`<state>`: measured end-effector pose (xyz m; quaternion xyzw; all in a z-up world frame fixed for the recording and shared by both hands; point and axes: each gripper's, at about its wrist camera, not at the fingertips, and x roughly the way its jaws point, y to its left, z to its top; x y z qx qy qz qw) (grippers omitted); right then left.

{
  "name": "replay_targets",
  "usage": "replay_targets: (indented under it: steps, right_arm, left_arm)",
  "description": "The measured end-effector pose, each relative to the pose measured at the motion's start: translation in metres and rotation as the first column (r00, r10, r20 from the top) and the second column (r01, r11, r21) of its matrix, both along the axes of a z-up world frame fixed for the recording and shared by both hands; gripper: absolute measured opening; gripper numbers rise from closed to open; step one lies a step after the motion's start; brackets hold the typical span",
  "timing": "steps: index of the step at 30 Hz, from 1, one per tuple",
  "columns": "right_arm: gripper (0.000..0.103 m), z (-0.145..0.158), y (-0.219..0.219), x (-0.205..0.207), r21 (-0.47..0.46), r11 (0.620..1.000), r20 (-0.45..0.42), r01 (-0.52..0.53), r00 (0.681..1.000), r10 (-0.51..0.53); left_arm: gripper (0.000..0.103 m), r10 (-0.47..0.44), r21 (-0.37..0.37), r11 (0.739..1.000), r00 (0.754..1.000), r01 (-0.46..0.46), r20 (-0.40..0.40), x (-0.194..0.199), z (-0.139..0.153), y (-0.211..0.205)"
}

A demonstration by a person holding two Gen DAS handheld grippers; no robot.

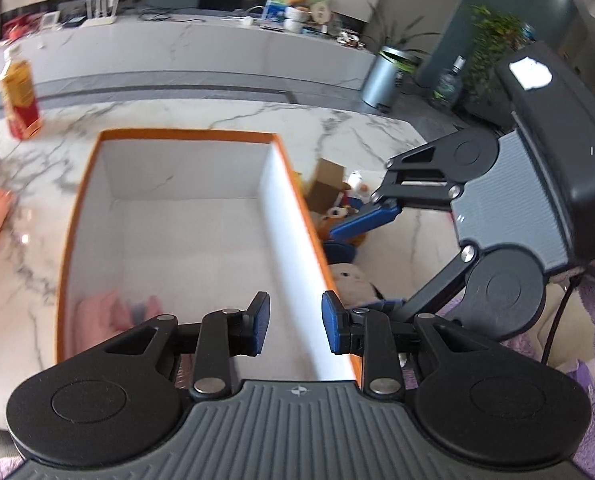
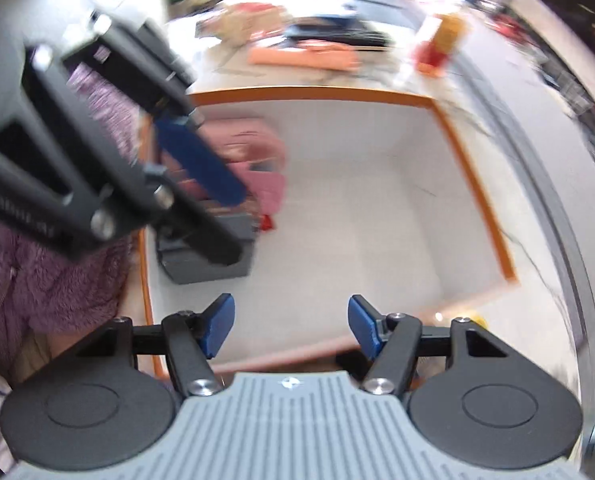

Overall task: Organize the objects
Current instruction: 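Open the left tool to release the photo card box and withdraw both tools, then grasp the white striped plush with the left tool and lift it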

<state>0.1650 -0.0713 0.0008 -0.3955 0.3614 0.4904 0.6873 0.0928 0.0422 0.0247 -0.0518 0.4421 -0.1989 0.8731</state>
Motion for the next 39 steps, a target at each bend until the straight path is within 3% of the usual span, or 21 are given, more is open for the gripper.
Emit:
replay_targets:
  steps: [3, 7, 11, 15, 18, 21, 23, 26, 29, 32, 35, 39]
  right_arm:
    - [0.064, 0.004, -0.031, -0.002, 0.061, 0.987, 0.008, 0.150, 0.989, -0.150]
    - [0.063, -0.004, -0.072, 0.013, 0.165, 0.920, -0.018, 0.355, 0.934, -0.357]
    - [0.054, -0.014, -0.133, 0.009, 0.190, 0.780, -0.081, 0.597, 0.801, -0.593]
    - [0.048, -0.044, -0.172, 0.012, 0.233, 0.607, -0.228, 0.760, 0.649, -0.726]
    - [0.047, -0.062, -0.184, 0.014, 0.235, 0.490, -0.283, 0.839, 0.542, -0.792]
    - [0.047, -0.079, -0.192, 0.013, 0.242, 0.403, -0.347, 0.883, 0.467, -0.813]
    - [0.047, -0.092, -0.193, 0.013, 0.233, 0.367, -0.383, 0.900, 0.432, -0.816]
    - [0.048, -0.104, -0.192, 0.013, 0.214, 0.341, -0.407, 0.916, 0.400, -0.821]
    - [0.050, -0.104, -0.191, 0.012, 0.245, 0.338, -0.415, 0.909, 0.414, -0.810]
    - [0.052, -0.106, -0.188, 0.009, 0.245, 0.346, -0.390, 0.906, 0.419, -0.820]
    - [0.052, -0.107, -0.187, 0.008, 0.246, 0.355, -0.386, 0.902, 0.427, -0.818]
    - [0.052, -0.108, -0.195, 0.011, 0.240, 0.338, -0.427, 0.910, 0.412, -0.805]
  left_arm:
    - [0.033, -0.050, 0.026, 0.998, 0.999, 0.050, -0.002, 0.002, -0.001, -0.024]
    - [0.033, -0.118, 0.073, 0.990, 0.993, 0.118, -0.008, 0.009, -0.010, -0.060]
    - [0.042, -0.171, 0.148, 0.974, 0.985, 0.173, -0.030, 0.017, -0.026, -0.098]
    - [0.049, -0.187, 0.239, 0.951, 0.980, 0.197, -0.062, 0.030, -0.046, -0.131]
    - [0.058, -0.193, 0.337, 0.918, 0.978, 0.210, -0.082, 0.038, -0.062, -0.151]
    - [0.063, -0.202, 0.437, 0.870, 0.974, 0.227, -0.102, 0.042, -0.078, -0.168]
    - [0.068, -0.214, 0.483, 0.841, 0.969, 0.246, -0.122, 0.039, -0.085, -0.174]
    - [0.077, -0.218, 0.556, 0.791, 0.967, 0.254, -0.132, 0.037, -0.096, -0.181]
    - [0.077, -0.211, 0.611, 0.753, 0.969, 0.243, -0.125, 0.041, -0.106, -0.186]
    - [0.077, -0.218, 0.630, 0.733, 0.966, 0.256, -0.139, 0.044, -0.113, -0.192]
    - [0.084, -0.233, 0.672, 0.693, 0.963, 0.261, -0.133, 0.042, -0.121, -0.199]
    - [0.077, -0.244, 0.716, 0.656, 0.965, 0.239, -0.098, 0.039, -0.127, -0.201]
